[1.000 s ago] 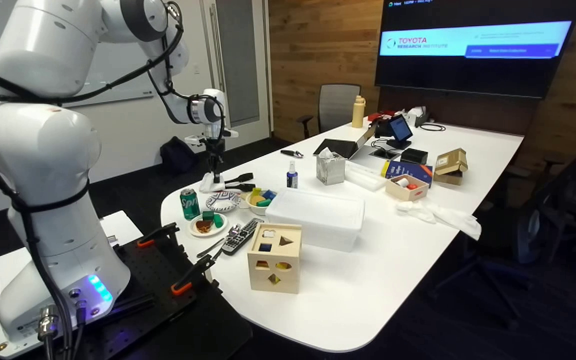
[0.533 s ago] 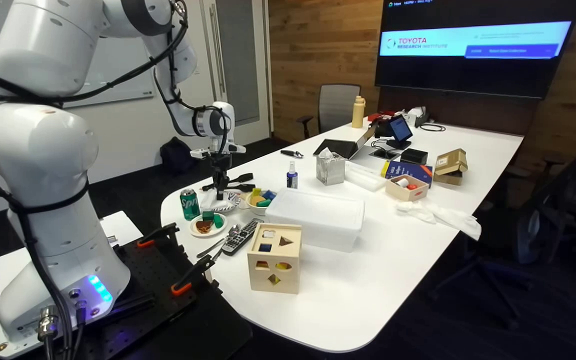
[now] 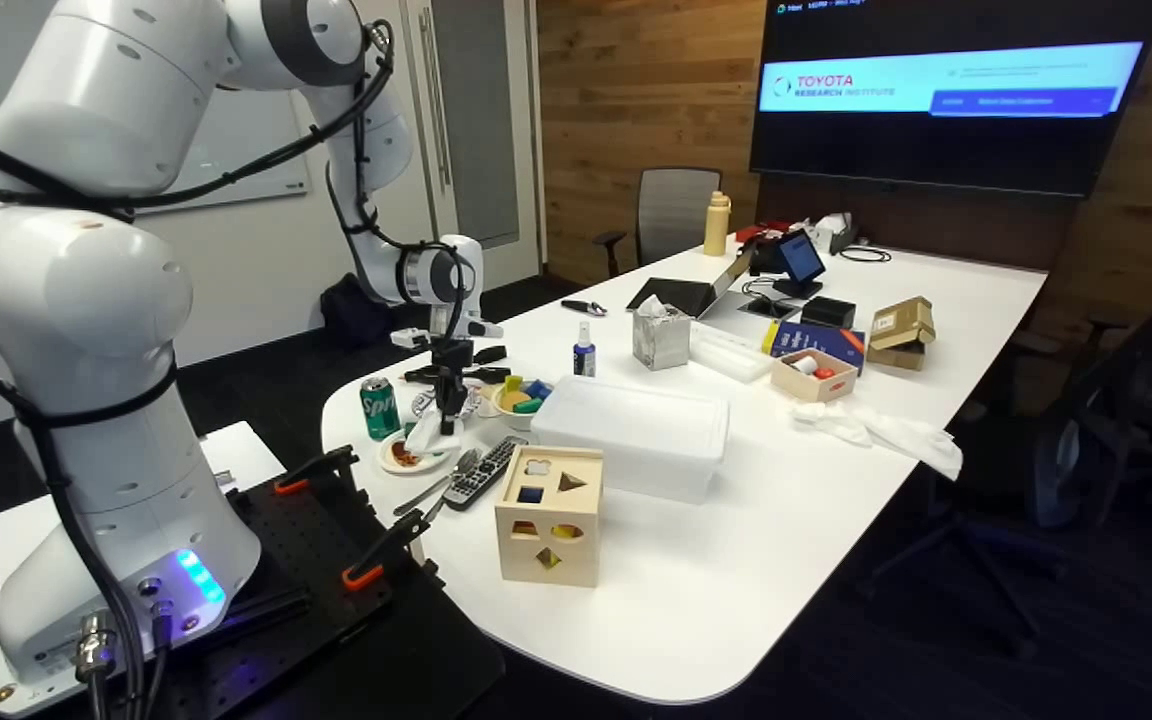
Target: Wipe the silver spoon and fork with the napkin
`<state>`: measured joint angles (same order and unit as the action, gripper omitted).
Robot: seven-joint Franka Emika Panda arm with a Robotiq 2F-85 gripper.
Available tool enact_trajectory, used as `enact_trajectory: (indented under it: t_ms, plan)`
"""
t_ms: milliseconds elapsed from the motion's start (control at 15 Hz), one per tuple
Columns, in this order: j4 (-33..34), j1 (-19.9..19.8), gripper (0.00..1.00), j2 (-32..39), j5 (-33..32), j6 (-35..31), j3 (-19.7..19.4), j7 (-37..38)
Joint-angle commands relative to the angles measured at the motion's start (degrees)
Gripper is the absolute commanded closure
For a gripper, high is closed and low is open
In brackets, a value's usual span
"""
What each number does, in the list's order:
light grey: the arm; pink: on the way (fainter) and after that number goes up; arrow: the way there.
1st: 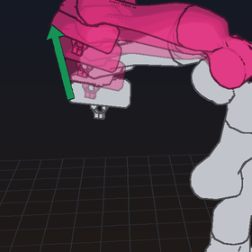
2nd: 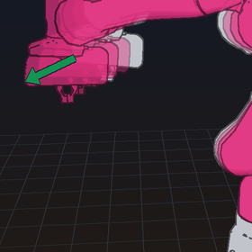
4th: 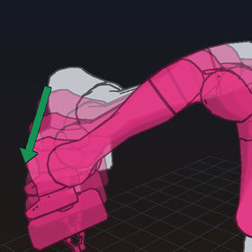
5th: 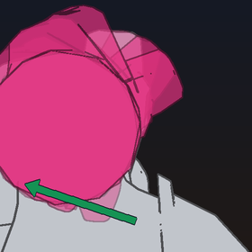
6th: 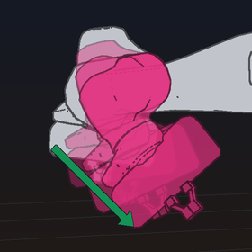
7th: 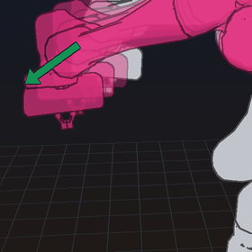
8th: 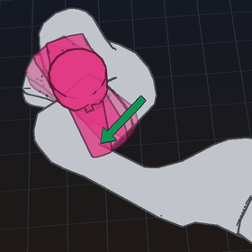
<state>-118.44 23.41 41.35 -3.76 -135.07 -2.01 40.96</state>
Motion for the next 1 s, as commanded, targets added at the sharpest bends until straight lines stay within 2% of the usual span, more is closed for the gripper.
enact_trajectory:
  t_ms: [0, 533, 933]
  plan:
    - [2.3, -1.2, 1.0, 3.4, -0.5, -0.2, 0.4, -1.0]
    - [7.6, -0.4, 1.0, 8.8, -0.7, 0.1, -0.4, -0.3]
    - [5.0, 2.9, 1.0, 5.5, -2.6, -2.3, -3.2, 3.8]
